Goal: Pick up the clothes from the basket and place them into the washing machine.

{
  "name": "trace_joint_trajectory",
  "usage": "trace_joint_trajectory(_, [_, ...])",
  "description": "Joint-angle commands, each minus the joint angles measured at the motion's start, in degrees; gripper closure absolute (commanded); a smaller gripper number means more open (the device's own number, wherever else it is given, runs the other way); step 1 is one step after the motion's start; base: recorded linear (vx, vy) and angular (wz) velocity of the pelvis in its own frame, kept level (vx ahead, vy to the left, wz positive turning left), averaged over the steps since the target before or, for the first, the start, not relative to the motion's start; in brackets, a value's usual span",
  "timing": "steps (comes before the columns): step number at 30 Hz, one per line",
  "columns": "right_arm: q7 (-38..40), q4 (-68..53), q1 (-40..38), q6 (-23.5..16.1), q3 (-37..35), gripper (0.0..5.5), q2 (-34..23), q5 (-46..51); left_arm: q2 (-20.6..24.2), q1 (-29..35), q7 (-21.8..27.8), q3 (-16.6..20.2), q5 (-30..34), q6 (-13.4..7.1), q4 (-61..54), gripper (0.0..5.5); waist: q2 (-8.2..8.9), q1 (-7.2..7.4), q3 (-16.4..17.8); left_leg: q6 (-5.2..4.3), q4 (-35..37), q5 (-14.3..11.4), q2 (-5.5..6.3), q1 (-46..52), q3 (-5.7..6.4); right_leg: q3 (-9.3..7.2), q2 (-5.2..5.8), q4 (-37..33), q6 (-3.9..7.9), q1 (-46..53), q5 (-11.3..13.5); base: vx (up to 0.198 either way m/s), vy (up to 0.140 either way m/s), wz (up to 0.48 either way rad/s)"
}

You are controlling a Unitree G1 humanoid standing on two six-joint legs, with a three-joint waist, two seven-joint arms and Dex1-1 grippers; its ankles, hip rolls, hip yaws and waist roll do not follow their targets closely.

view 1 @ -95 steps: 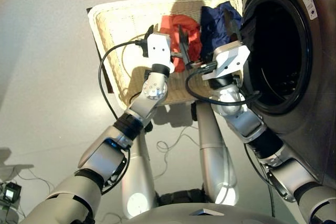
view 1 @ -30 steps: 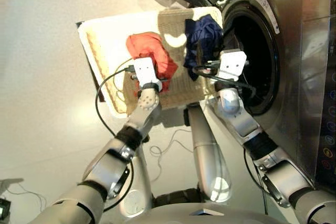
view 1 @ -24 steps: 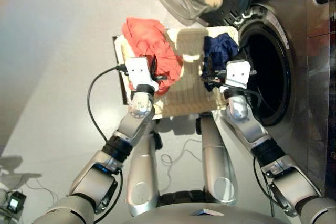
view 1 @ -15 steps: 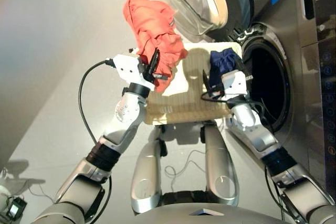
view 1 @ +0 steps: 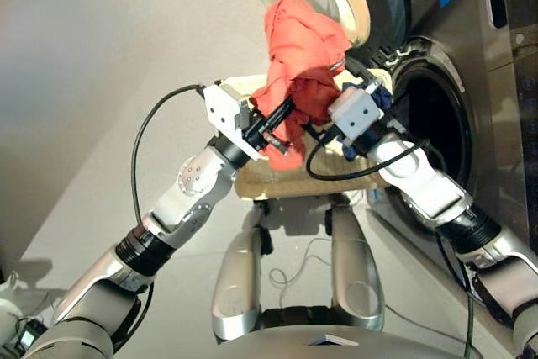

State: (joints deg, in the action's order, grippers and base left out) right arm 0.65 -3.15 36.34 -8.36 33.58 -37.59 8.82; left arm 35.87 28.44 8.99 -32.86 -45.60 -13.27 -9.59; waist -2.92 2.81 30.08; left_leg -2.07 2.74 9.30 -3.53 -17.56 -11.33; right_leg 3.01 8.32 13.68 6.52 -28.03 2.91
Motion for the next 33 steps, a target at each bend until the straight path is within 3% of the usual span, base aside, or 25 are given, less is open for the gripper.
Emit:
trace_joint_trajectory(1, [0.5, -5.0, 5.2, -3.1, 1.3, 0.00, 4.2, -2.1, 1.8, 1.3, 2.7, -3.2, -2.0, -0.9, -4.9, 5.50, 2.41, 0.12, -4.0, -4.43, 2.1, -1.2, 1.23, 3.2, -0.54, 0.30, 3.01, -11.2, 6.60, 5.2, 7.9, 0.000, 0.000, 0.000])
trace_joint_trajectory(9, [0.8, -5.1, 9.2, -3.5, 2.6, 0.00, 6.7, -2.5, 3.2, 4.7, 4.4, -8.2, -4.1, 1.1, -2.6, 5.50, 1.87, -0.11, -3.8, -4.52, 2.0, -0.9, 1.14, 2.9, -0.27, 0.47, 2.91, -11.1, 6.44, 5.0, 7.8, 0.000, 0.000, 0.000])
trace_joint_trajectory(18, [1.6, -5.8, 9.6, -3.9, 1.9, 0.00, 7.7, -2.8, 4.0, 6.4, 4.9, -10.2, -4.8, 1.8, -1.6, 5.50, 1.58, -0.24, -3.6, -4.62, 1.9, -0.6, 1.09, 2.6, -0.24, 0.67, 2.90, -11.1, 6.46, 4.8, 7.8, 0.000, 0.000, 0.000])
trace_joint_trajectory(20, [2.0, -6.0, 9.3, -4.2, 1.6, 4.38, 8.2, -2.9, 3.8, 6.3, 5.0, -10.2, -5.0, 1.9, -1.4, 5.50, 1.51, -0.23, -3.6, -4.62, 1.9, -0.5, 1.02, 2.6, -0.22, 0.73, 2.92, -11.1, 6.39, 4.7, 7.8, 0.000, 0.000, 0.000])
trace_joint_trajectory(21, [2.3, -6.1, 9.3, -4.4, 1.6, 5.50, 8.3, -3.0, 3.8, 6.4, 5.0, -10.3, -5.0, 1.8, -1.3, 5.50, 1.44, -0.26, -3.6, -4.61, 1.9, -0.5, 1.01, 2.6, -0.25, 0.70, 2.92, -11.1, 6.40, 4.6, 7.8, 0.000, 0.000, 0.000])
trace_joint_trajectory(30, [4.8, -5.7, 8.7, -5.9, 0.6, 5.50, 10.0, -4.8, 3.0, 6.7, 5.1, -10.7, -5.3, 1.6, -0.9, 5.50, 1.01, -0.45, -3.6, -4.66, 1.9, -0.4, 0.99, 2.6, -0.20, 0.85, 3.06, -11.0, 6.59, 4.5, 7.9, 0.000, 0.000, 0.000])
trace_joint_trajectory(31, [5.0, -5.5, 8.8, -6.1, 0.4, 5.50, 10.1, -4.9, 2.7, 6.5, 5.1, -10.7, -5.3, 1.5, -0.8, 5.20, 0.99, -0.45, -3.6, -4.68, 1.9, -0.4, 0.98, 2.6, -0.22, 0.87, 3.06, -11.0, 6.60, 4.4, 7.9, 0.000, 0.000, 0.000])
trace_joint_trajectory(32, [5.3, -5.4, 9.2, -6.4, 0.6, 5.50, 10.1, -5.4, 2.5, 6.5, 4.9, -10.4, -5.1, 1.2, -0.6, 3.11, 1.00, -0.50, -3.7, -4.69, 1.8, -0.4, 0.99, 2.6, -0.26, 0.89, 3.07, -11.0, 6.61, 4.4, 7.9, 0.000, 0.000, 0.000])
trace_joint_trajectory(33, [5.3, -5.4, 9.3, -6.5, 0.7, 5.50, 9.9, -5.7, 2.4, 6.6, 4.8, -10.3, -4.9, 1.0, -0.6, 0.00, 0.97, -0.51, -3.7, -4.72, 1.8, -0.3, 0.98, 2.5, -0.27, 0.89, 3.08, -10.9, 6.62, 4.4, 7.9, 0.000, 0.000, 0.000])
